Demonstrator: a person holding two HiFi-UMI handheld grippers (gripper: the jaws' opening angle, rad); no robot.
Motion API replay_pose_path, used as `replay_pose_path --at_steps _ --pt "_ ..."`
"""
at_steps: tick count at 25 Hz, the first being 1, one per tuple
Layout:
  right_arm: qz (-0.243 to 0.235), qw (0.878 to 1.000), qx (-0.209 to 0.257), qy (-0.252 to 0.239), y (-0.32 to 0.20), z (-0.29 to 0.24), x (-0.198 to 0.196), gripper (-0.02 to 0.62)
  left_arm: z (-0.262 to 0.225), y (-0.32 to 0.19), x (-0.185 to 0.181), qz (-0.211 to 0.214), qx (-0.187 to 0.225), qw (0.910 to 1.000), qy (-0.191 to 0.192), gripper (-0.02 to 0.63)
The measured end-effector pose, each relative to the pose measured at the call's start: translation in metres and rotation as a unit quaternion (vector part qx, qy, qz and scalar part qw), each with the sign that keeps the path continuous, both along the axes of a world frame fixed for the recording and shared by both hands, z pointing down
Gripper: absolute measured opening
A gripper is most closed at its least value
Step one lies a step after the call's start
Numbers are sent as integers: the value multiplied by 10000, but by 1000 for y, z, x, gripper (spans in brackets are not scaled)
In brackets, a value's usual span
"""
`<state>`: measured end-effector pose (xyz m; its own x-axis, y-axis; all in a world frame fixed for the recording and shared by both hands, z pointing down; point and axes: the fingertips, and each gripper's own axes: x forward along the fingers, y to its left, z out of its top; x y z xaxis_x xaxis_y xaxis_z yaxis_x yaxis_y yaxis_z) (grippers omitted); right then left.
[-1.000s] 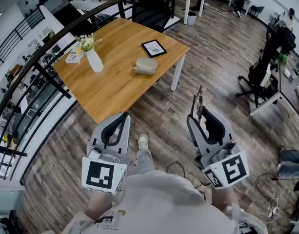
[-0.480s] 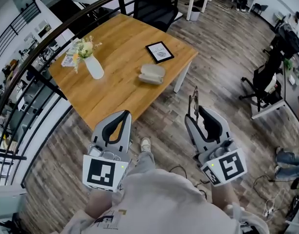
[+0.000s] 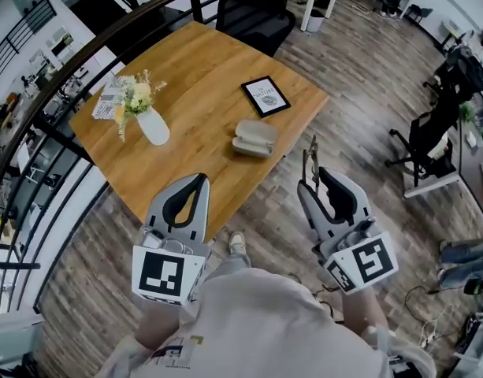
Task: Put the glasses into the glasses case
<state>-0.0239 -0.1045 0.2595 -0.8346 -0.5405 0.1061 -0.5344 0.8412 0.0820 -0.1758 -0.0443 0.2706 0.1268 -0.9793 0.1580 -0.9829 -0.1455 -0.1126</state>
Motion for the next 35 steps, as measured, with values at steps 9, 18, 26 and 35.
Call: replay_pose_path --at_steps 9,18,26,35 --pt "205 9995 -187 155 -60 8 -39 166 10 -51 -44 112 -88 9998 138 17" --pt "235 9995 -146 175 -88 11 -40 166 11 -75 -58 178 193 9994 228 17" --pt "96 9991 -254 337 -126 19 -19 167 15 -88 -55 -126 29 9988 474 17" --pt "-489 9971 -186 556 -168 42 -42 169 39 -120 -48 -184 -390 9988 217 17"
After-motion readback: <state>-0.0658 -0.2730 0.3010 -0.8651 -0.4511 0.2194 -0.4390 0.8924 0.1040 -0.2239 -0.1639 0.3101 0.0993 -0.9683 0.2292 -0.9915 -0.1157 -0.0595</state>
